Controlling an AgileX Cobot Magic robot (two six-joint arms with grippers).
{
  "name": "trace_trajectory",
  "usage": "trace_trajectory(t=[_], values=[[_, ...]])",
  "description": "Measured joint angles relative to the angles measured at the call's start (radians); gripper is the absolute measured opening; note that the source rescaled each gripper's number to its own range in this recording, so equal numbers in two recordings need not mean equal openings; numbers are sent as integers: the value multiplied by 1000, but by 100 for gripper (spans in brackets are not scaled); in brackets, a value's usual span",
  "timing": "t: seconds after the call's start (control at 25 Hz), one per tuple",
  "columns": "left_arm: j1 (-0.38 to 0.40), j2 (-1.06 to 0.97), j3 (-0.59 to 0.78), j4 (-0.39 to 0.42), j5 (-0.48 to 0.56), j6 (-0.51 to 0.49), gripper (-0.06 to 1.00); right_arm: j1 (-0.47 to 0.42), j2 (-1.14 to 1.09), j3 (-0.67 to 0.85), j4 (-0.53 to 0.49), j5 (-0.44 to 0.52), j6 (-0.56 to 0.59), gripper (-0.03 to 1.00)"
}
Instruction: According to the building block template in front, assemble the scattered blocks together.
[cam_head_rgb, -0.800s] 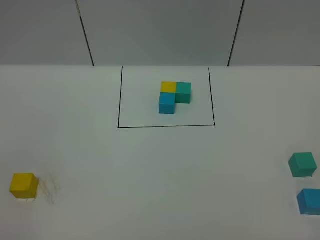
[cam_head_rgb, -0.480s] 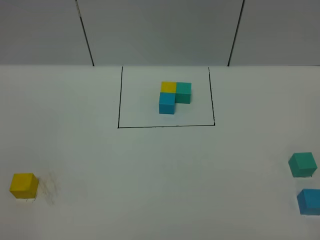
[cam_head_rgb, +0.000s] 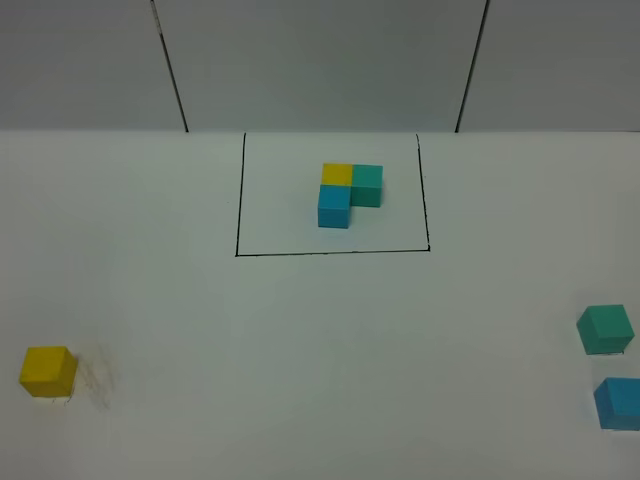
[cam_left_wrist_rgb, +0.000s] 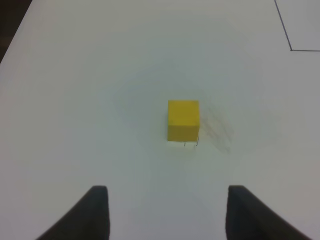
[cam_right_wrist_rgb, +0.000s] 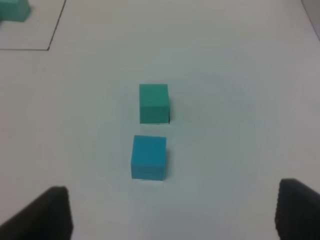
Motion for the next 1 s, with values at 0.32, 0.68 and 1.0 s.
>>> trace_trajectory(t=[0.32, 0.68, 1.0], values=[[0, 48, -17, 3, -12, -46, 15, 0, 0, 0, 0, 0, 0, 68], [0, 576, -161, 21, -94, -106, 15, 0, 0, 0, 0, 0, 0, 68], [0, 1021, -251, 34, -209, -97, 28, 0, 0, 0, 0, 0, 0, 68]])
